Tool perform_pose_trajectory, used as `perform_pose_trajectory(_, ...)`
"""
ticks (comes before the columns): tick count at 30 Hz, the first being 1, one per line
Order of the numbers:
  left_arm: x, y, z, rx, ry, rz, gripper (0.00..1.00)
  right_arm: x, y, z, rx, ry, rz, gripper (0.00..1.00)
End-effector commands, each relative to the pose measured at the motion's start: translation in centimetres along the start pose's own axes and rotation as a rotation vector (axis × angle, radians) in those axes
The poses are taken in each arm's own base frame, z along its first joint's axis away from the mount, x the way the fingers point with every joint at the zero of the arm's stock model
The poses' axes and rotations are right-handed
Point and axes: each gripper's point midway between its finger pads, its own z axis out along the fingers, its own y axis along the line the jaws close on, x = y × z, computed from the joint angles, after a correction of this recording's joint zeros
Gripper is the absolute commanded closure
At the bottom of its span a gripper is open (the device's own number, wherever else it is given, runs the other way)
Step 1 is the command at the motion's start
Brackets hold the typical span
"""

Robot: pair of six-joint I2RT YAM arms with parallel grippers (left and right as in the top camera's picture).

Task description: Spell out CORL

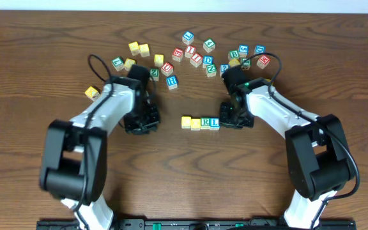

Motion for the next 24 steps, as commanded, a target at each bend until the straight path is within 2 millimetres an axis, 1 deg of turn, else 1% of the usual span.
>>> perform_pose_trajectory(1, -0.1, -1.0, -4.7, 0.048, -0.101, 0.065, 0.78, -0.8, -2.2, -0.3, 0.048, -0.017, 0.055, 0.96)
perform_pose_trajectory(3, 1.3, -1.6, -5.7, 0.058, -0.091, 0.105, 0.78, -1.0, -2.8, -0.4, 0.049, -0.016, 0.073, 0.96)
perform_pose_trajectory(4, 1.9, -1.9, -5.8, 0.056, -0.084, 0.117, 0.78, -1.1, -2.9, -0.4, 0.048, -0.017, 0.078, 0.96)
perform_pose_trajectory(6, 3.1, -2.3, -5.4, 0.046, -0.060, 0.136, 0.79, -1.4, -3.3, -0.4, 0.048, -0.020, 0.089, 0.96)
perform_pose_trajectory(8, 4.4, -2.9, -4.3, 0.028, -0.026, 0.135, 0.81, -1.5, -3.5, -0.4, 0.047, -0.022, 0.098, 0.96)
perform_pose_trajectory(9, 5.3, -3.4, -3.4, 0.016, -0.004, 0.136, 0.89, -1.6, -3.7, -0.5, 0.048, -0.022, 0.104, 0.96)
perform_pose_trajectory(11, 6.1, -4.1, -2.3, 0.006, 0.012, 0.154, 0.91, -1.7, -3.8, -0.5, 0.048, -0.022, 0.108, 0.96)
perform_pose_trajectory(13, 6.8, -5.4, -0.9, 0.005, 0.014, 0.212, 0.91, -1.8, -4.0, -0.5, 0.048, -0.023, 0.113, 0.96)
perform_pose_trajectory(15, 7.0, -6.6, 0.0, 0.014, 0.003, 0.243, 0.92, -1.8, -4.1, -0.5, 0.048, -0.024, 0.117, 0.96)
perform_pose_trajectory(16, 6.8, -7.6, 0.7, 0.025, -0.015, 0.267, 0.91, -1.9, -4.2, -0.5, 0.048, -0.024, 0.119, 0.96)
perform_pose_trajectory(17, 6.6, -8.0, 1.0, 0.030, -0.028, 0.268, 0.91, -1.9, -4.2, -0.5, 0.049, -0.024, 0.120, 0.96)
perform_pose_trajectory(19, 5.8, -8.2, 1.5, 0.009, -0.066, 0.248, 0.92, -1.9, -4.3, -0.5, 0.049, -0.024, 0.120, 0.96)
perform_pose_trajectory(21, 4.9, -7.9, 2.0, -0.024, -0.105, 0.228, 0.93, -1.9, -4.3, -0.5, 0.051, -0.026, 0.120, 0.96)
perform_pose_trajectory(24, 4.7, -7.8, 2.8, -0.029, -0.095, 0.225, 0.92, -1.9, -4.3, -0.5, 0.051, -0.026, 0.120, 0.96)
